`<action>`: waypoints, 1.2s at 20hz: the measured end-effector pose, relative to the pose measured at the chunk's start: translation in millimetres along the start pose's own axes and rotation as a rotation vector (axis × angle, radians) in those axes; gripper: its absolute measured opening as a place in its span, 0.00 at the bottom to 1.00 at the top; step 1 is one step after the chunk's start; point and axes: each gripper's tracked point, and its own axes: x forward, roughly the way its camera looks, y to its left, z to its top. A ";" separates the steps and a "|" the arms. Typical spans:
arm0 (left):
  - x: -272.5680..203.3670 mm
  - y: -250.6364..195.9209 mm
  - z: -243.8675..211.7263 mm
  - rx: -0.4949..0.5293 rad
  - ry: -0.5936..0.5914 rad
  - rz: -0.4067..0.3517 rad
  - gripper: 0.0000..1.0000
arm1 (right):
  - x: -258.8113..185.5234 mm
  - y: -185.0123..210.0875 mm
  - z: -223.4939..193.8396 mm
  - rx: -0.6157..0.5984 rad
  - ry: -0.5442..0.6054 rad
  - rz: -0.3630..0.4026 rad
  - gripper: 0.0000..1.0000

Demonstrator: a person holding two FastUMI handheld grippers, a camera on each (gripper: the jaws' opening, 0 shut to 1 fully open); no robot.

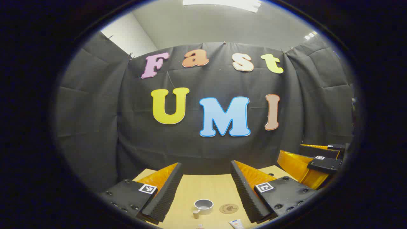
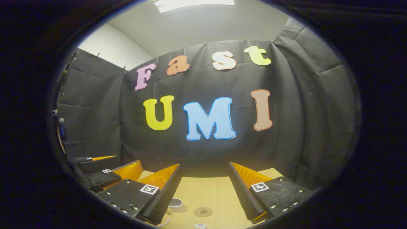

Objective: Put the toothbrush and toothpaste on the desktop into the cup, then pick up the cup and place it on the coaster on the desktop.

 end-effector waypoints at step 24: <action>14.6 29.3 -162.9 0.026 0.344 -0.026 0.98 | 24.9 10.0 -119.4 -0.006 0.347 0.040 0.90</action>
